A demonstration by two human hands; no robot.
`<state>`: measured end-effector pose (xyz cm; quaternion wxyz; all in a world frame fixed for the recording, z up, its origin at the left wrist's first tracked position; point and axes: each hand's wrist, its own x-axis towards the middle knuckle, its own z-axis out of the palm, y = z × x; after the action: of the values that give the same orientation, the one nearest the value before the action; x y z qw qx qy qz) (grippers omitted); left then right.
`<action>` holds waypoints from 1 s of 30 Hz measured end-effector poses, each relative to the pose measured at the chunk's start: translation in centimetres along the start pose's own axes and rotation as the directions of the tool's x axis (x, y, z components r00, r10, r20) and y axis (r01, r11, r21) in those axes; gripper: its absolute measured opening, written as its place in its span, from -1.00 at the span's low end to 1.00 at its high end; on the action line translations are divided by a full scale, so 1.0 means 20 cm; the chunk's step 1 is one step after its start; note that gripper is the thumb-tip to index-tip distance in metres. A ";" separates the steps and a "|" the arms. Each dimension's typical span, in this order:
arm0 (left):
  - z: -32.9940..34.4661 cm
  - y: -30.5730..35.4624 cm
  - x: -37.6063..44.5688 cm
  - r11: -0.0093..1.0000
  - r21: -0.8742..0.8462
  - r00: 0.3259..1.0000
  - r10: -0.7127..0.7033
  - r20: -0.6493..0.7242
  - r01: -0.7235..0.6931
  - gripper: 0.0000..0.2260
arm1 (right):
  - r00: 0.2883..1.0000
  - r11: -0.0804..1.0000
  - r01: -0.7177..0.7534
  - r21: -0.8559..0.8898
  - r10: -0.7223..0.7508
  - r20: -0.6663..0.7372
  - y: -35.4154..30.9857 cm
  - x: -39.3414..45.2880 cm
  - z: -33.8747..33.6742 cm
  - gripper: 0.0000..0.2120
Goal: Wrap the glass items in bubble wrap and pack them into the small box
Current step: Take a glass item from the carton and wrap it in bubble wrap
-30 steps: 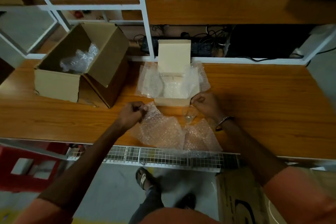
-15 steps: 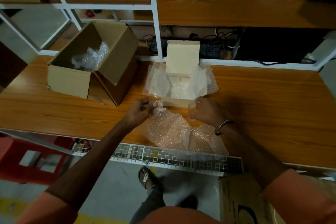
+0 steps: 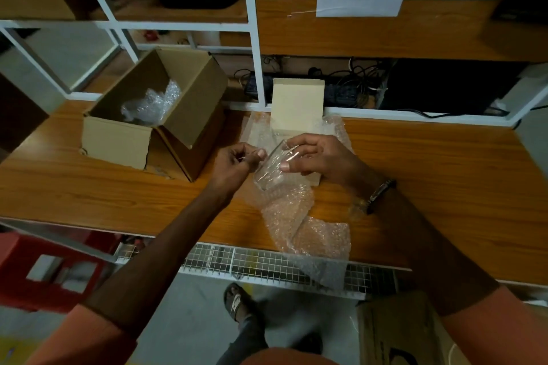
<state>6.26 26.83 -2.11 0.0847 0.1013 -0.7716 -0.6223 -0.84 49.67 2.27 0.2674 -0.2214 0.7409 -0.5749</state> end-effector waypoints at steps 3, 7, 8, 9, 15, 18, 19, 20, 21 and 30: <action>0.01 0.09 0.02 0.998 -0.058 1.000 0.012 -0.007 -0.012 -0.85 | 1.000 1.000 0.012 -0.020 -0.012 0.008 -0.01 0.02 -0.03 -0.50; 0.02 0.18 0.03 0.990 -0.141 1.000 -0.015 -0.010 0.013 -0.87 | 0.992 0.997 -0.016 0.080 0.005 0.125 -0.05 0.03 -0.08 -0.36; 0.02 0.19 0.04 0.988 -0.153 1.000 -0.019 -0.019 0.016 -0.83 | 0.988 0.994 -0.020 0.103 0.004 0.151 -0.06 0.04 -0.09 -0.32; 0.03 0.21 0.04 0.986 -0.163 0.999 -0.023 -0.025 0.019 -0.78 | 0.984 0.993 -0.024 0.118 0.002 0.175 -0.06 0.04 -0.09 -0.30; 0.02 0.30 0.05 0.975 -0.191 0.992 -0.101 0.070 0.112 -0.77 | 0.966 0.968 -0.063 0.243 -0.002 0.260 -0.11 0.08 -0.13 -0.31; -0.02 0.32 0.05 0.977 -0.170 0.984 -0.105 0.146 0.130 -0.73 | 0.951 0.952 -0.091 0.291 -0.004 0.310 -0.10 0.10 -0.15 -0.30; -0.03 0.32 0.05 0.978 -0.167 0.981 -0.095 0.168 0.124 -0.73 | 0.948 0.950 -0.097 0.297 -0.003 0.318 -0.10 0.10 -0.15 -0.32; -0.03 0.33 0.05 0.980 -0.164 0.978 -0.083 0.189 0.115 -0.74 | 0.947 0.948 -0.098 0.302 -0.004 0.321 -0.09 0.11 -0.15 -0.35; -0.03 0.33 0.05 0.981 -0.162 0.976 -0.068 0.207 0.103 -0.74 | 0.948 0.946 -0.099 0.310 -0.005 0.318 -0.09 0.11 -0.14 -0.38; -0.01 0.37 0.05 0.984 -0.176 0.977 0.061 0.204 -0.025 -0.77 | 0.962 0.909 -0.112 0.403 -0.002 0.273 -0.06 0.11 -0.08 -0.51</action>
<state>5.00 27.93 5.09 0.0254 0.0112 -0.7216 -0.6918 -3.44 49.12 3.46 0.4218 -0.2138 0.5653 -0.6759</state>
